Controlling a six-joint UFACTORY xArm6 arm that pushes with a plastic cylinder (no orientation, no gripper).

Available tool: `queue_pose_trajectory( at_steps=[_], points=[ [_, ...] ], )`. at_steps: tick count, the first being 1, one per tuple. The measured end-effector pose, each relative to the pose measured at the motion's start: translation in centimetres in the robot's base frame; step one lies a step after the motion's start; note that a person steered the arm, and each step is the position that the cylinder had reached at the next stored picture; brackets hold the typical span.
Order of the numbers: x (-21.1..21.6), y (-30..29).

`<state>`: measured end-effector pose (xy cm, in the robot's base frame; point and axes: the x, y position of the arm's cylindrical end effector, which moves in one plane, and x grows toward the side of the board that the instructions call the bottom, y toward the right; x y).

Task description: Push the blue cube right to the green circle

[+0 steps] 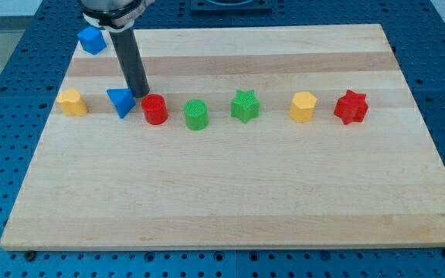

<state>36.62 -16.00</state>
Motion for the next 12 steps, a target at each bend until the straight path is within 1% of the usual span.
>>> queue_pose_trajectory(
  at_steps=[2,4,5,7,9,12],
  points=[
    [-0.6,0.0],
    [-6.8,1.6],
    [-10.9,2.0],
    [-17.4,1.3],
    [-17.5,-5.0],
    [-17.4,-8.4]
  ],
)
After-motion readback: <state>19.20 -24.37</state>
